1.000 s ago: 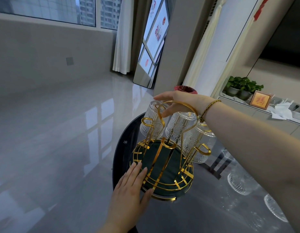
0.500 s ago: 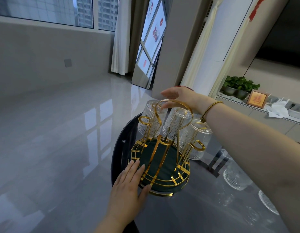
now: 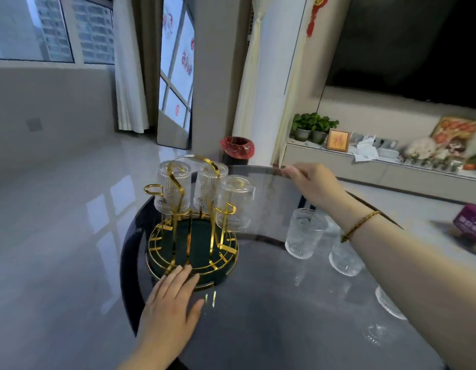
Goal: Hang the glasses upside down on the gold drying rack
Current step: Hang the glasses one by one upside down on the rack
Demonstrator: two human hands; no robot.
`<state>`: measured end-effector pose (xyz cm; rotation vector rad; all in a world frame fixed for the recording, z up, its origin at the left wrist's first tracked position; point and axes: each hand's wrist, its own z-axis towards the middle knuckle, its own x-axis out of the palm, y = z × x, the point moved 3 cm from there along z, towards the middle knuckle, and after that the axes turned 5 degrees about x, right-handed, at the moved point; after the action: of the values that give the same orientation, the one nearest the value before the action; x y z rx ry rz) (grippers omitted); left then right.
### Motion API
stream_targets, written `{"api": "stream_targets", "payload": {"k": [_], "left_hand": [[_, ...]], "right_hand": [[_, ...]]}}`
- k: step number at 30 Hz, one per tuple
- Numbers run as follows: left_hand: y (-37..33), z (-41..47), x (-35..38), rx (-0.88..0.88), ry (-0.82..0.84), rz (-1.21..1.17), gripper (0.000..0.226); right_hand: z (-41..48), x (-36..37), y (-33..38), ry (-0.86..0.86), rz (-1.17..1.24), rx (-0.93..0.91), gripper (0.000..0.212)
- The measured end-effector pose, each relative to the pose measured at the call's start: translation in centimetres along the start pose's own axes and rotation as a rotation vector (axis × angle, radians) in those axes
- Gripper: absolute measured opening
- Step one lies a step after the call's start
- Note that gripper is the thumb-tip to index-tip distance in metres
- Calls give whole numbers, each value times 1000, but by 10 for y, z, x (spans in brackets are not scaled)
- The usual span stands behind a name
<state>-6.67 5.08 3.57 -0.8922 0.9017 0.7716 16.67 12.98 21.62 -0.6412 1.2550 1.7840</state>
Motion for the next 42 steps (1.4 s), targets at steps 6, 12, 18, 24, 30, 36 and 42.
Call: {"api": "stream_targets", "payload": {"k": [6,12,18,24,30,36,42], "left_hand": [[-51,11,27,83,120,-121,49],[-73,22,54,68,229,-78,53],[-70,22,60,55,258,-61,51],[-67,24,64,39,247,-61,51],[-66,27,66,18,269,-71,51],[-65,30,68,15,295,-67,50],[-65,29,67,10,291,-70,51]], "right_hand": [[-75,3,-68,-137,249,173,31],[-118,53,-124,-140,388,380,44],[-117,100,-143,1,413,517,73],[-93,115,-141,-126,249,665,103],[-69,123,-147,-262,194,771,108],[-64,126,-150,-353,170,746,70],[-68,122,-147,-347,361,739,69]]}}
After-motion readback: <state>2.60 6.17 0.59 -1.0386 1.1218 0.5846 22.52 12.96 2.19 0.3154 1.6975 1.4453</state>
